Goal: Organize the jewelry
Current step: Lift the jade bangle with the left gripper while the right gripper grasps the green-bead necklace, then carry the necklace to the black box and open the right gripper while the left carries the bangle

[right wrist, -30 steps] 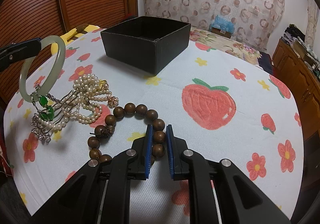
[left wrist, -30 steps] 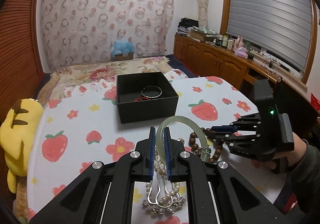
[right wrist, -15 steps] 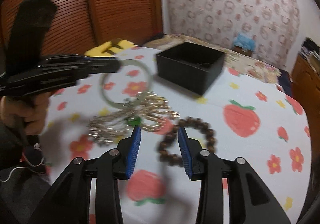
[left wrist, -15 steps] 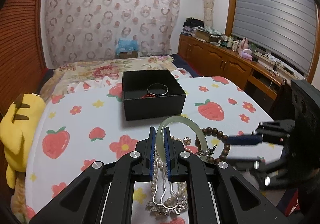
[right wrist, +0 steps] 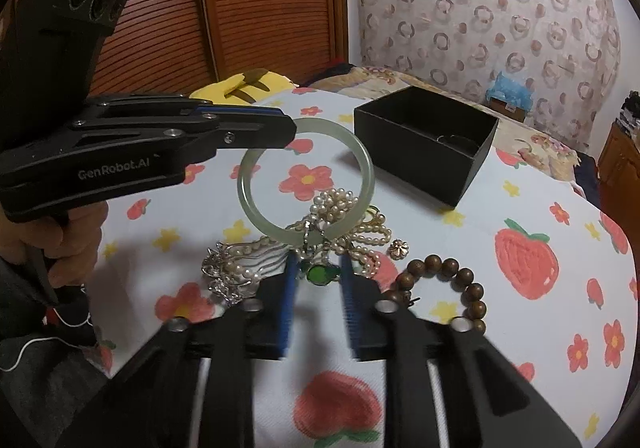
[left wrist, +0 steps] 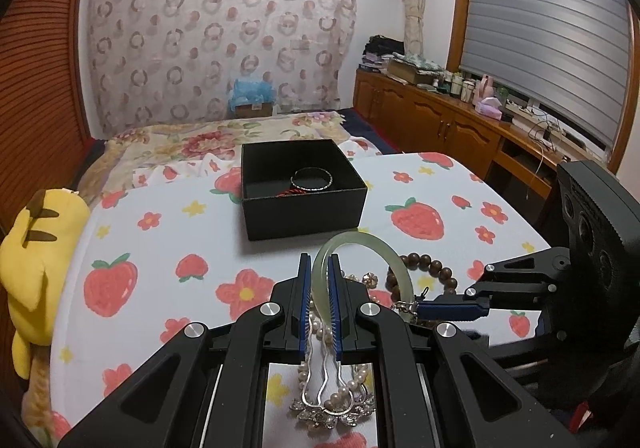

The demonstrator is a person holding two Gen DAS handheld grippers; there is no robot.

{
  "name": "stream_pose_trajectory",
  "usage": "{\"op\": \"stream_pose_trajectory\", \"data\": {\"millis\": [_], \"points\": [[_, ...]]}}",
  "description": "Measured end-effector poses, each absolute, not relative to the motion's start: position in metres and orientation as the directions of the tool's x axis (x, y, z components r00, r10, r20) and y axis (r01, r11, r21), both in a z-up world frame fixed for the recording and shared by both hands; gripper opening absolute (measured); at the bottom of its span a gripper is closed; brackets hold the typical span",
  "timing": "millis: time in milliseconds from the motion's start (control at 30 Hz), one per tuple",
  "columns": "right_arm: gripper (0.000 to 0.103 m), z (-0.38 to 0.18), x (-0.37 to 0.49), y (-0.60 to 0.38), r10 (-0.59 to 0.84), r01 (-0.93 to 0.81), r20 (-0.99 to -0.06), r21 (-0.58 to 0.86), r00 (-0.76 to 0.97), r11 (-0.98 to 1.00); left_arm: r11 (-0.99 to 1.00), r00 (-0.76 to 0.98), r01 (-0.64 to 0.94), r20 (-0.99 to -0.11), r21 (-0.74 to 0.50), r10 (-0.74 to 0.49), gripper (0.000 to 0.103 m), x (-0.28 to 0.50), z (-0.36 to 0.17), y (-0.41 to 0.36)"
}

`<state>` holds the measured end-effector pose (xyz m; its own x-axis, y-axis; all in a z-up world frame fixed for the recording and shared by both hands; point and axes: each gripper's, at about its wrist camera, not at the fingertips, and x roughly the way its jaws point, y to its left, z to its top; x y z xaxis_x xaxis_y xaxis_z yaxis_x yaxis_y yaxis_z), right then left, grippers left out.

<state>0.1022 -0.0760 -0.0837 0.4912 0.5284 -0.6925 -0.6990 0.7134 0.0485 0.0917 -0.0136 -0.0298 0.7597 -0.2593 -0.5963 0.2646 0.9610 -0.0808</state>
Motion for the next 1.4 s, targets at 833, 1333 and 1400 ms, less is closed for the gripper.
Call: {"op": "stream_pose_trajectory", "data": {"millis": [833, 1333, 1400], "points": [[0.008, -0.039, 0.103, -0.097, 0.521, -0.678, -0.619, -0.027, 0.588, 0.734, 0.976, 0.77, 0.209, -0.606, -0.058, -0.201, 0.007, 0.102, -0.036, 0.008], [0.008, 0.008, 0.147, -0.08, 0.476, -0.643, -0.571, -0.124, 0.67, 0.756, 0.978, 0.766, 0.199, -0.612, -0.067, -0.197, 0.007, 0.131, -0.043, 0.015], [0.008, 0.01, 0.161, -0.078, 0.471, -0.633, -0.565, -0.121, 0.677, 0.765, 0.978, 0.769, 0.196, -0.608, -0.065, -0.195, 0.007, 0.137, -0.04, 0.016]]}}
